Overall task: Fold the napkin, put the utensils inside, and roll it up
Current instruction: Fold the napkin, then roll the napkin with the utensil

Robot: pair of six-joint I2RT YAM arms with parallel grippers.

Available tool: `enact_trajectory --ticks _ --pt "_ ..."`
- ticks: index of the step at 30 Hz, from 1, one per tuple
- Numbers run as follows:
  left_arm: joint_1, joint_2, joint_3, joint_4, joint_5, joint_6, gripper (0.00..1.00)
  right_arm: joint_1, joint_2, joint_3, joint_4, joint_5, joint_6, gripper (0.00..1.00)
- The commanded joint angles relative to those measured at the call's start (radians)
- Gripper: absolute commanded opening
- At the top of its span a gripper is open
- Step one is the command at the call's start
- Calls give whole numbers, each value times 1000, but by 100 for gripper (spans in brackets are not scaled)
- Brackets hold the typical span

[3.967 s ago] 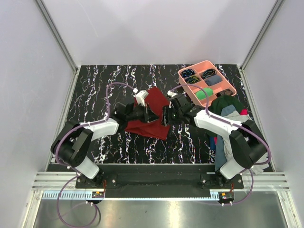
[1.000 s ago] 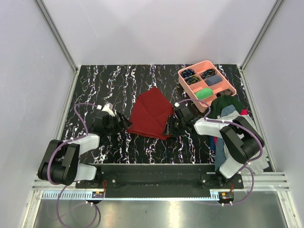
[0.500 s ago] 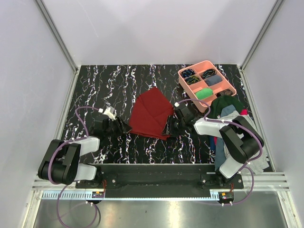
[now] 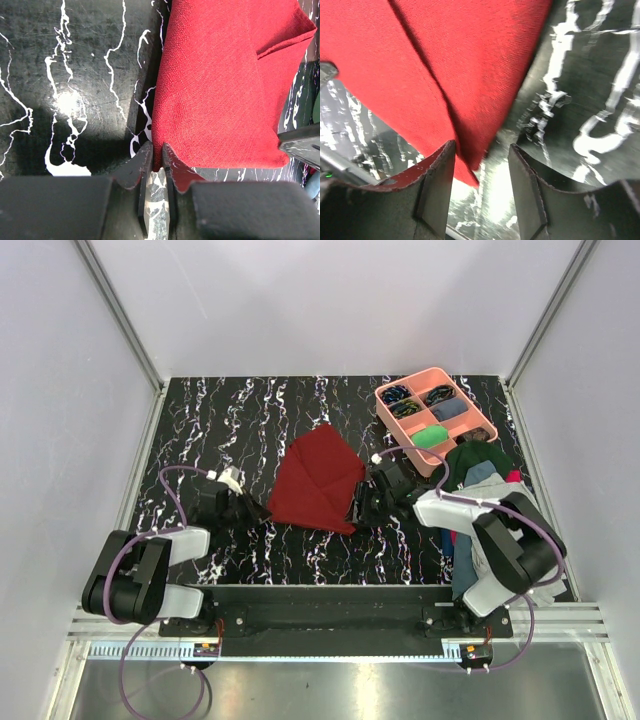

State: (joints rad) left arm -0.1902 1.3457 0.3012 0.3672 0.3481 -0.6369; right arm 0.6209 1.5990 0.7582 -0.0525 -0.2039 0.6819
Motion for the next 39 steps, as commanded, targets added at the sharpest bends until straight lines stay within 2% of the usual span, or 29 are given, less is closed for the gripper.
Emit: enact_trajectory --ticks 1,7,9,12,13,23,28,31,39 --pt "12 18 21 22 18 9 15 -1 -123 0 -63 124 -131 56" --pt "15 12 26 21 28 3 22 28 -215 56 -81 155 -356 57" --pt "17 13 24 30 26 3 22 75 -214 91 -81 167 -396 58" --pt "18 20 21 52 48 -1 13 163 -167 128 -67 196 -465 58" --pt "18 18 26 52 54 -10 0 193 -148 154 -58 199 -504 58" --pt "64 -48 96 -126 92 -99 0 473 65 283 101 535 -732 64" --pt "101 -27 98 -123 175 -158 0 595 171 316 203 729 -832 65" --pt "120 -16 93 -109 207 -181 0 619 236 334 252 819 -861 65" --pt "146 -26 104 -139 230 -182 0 642 321 354 355 773 -875 66"
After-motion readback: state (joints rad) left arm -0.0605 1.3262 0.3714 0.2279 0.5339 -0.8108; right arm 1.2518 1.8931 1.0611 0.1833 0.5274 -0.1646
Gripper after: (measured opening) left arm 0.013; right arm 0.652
